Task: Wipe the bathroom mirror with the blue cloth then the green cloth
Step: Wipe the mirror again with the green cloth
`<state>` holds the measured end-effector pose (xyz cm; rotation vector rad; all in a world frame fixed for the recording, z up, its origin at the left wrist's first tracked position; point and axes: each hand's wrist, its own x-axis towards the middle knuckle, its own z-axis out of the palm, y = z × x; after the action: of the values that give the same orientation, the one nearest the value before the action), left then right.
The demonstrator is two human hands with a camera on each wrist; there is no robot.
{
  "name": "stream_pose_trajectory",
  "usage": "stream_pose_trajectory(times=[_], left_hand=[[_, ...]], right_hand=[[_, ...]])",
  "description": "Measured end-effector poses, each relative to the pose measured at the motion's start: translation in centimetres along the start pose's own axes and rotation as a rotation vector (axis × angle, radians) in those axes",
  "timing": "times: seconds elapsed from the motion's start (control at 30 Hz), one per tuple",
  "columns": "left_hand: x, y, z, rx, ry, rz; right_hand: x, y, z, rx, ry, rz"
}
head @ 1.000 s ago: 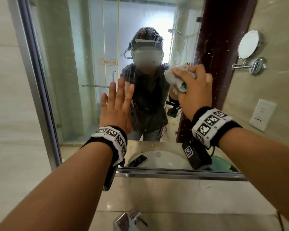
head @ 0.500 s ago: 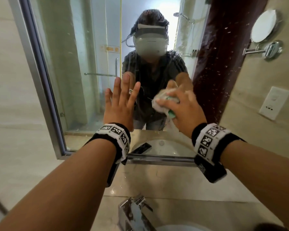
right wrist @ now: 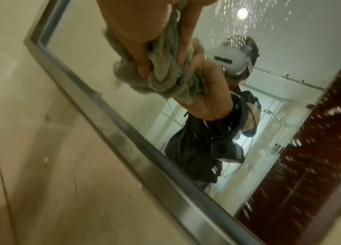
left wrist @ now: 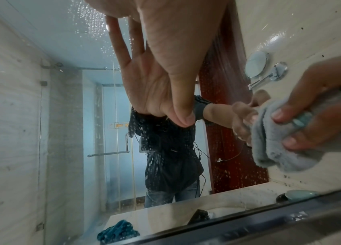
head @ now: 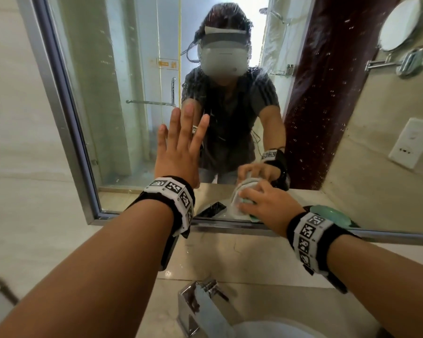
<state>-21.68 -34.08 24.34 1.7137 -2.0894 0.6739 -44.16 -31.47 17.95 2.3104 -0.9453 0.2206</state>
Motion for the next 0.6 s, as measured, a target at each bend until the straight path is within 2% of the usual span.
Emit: stream_pose_trajectory(times=[0.07,0.17,0.27,0.37,0.6], left_hand=[[-0.1,0.0,0.1,-0.002,0.007,-0.001],[-0.3,0.0,0.2,-0.012,0.011,0.006],[-0.4,-0.1,0.4,-0.016,0.003,0.018],[-0.7,-0.3,0.6,-0.021,0.003,0.029],[-1.2,-0.1,1.4,-0.004,-0.013,0.007]], right_hand=[[1.7,0.2,-1.9,0.005,0.098,0.131],[5.8,0.6,-5.2,0.125,0.319,0.338],[7.9,0.1,-5.9,0.151,0.439,0.385],[7.4,-1.5,-3.5,0.108,0.376,0.290],[1.5,-2.9,3.2,-0.019,0.017,0.007]])
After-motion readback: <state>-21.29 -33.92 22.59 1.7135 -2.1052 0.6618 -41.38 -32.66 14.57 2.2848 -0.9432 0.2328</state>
